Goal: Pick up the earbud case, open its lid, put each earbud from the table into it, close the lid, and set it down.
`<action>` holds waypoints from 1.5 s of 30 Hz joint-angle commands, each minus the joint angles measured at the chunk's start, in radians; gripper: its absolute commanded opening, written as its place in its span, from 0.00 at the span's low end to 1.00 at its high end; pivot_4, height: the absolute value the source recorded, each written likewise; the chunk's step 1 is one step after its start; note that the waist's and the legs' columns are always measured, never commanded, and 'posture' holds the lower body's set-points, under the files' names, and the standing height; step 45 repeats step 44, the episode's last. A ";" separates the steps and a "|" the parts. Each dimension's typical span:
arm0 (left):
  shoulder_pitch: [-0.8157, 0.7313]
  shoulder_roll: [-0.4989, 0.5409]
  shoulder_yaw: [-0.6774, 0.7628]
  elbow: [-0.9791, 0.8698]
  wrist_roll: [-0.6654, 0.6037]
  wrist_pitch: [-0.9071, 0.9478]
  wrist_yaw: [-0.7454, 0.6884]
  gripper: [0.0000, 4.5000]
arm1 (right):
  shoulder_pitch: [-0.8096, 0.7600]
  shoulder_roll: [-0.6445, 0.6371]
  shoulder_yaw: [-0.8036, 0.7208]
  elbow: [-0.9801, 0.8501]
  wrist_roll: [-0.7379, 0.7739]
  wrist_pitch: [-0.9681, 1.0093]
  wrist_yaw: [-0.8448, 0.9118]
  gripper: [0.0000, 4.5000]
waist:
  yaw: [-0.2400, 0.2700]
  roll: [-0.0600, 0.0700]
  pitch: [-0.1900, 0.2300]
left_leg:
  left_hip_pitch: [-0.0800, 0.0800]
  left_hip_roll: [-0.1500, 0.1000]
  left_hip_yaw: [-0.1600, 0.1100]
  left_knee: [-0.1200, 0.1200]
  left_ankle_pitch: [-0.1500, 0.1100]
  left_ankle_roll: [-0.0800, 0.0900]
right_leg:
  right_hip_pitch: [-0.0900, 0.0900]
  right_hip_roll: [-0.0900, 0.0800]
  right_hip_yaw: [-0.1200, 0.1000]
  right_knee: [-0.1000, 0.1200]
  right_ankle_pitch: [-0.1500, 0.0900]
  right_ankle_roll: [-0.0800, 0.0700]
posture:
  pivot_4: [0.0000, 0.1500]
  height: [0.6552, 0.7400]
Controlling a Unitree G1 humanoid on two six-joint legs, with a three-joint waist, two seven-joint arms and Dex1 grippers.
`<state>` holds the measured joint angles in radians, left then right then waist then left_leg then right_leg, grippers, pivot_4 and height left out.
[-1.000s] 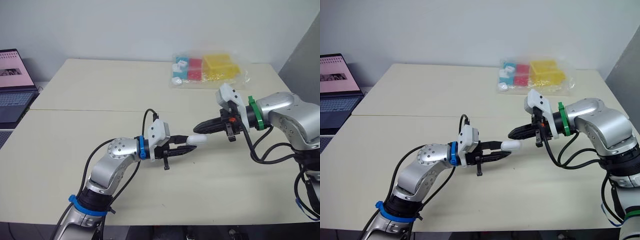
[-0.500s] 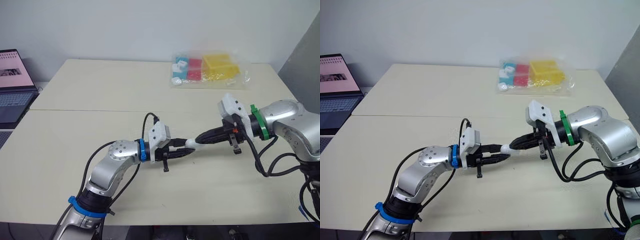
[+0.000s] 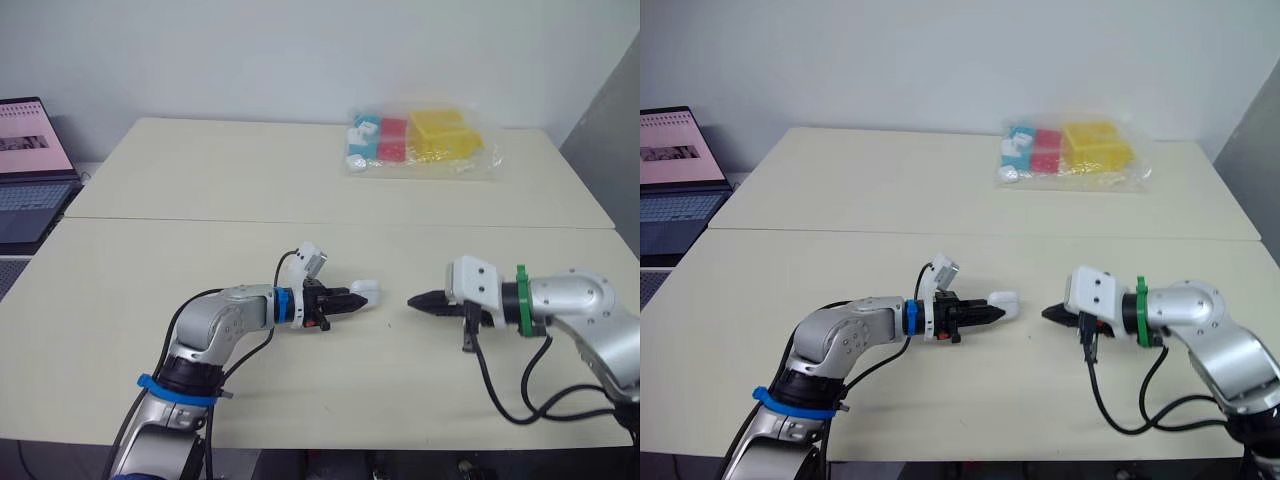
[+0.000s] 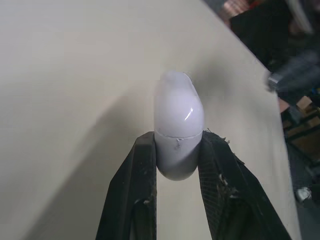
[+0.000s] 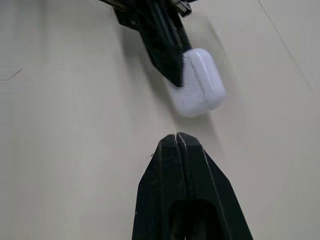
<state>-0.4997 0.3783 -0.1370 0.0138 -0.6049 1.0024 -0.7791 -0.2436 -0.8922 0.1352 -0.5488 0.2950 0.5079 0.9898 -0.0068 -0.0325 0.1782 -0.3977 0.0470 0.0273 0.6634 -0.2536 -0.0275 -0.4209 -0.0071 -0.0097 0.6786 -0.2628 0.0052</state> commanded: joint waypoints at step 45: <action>0.513 0.521 0.342 -0.432 0.184 -0.683 -0.299 1.00 | 0.201 -0.186 -0.383 0.067 0.058 -0.260 0.220 0.99 | 0.005 0.000 0.001 | 0.003 0.000 0.003 -0.002 0.000 0.000 | 0.001 -0.010 -0.001 0.000 -0.001 0.000 | 1.00 0.97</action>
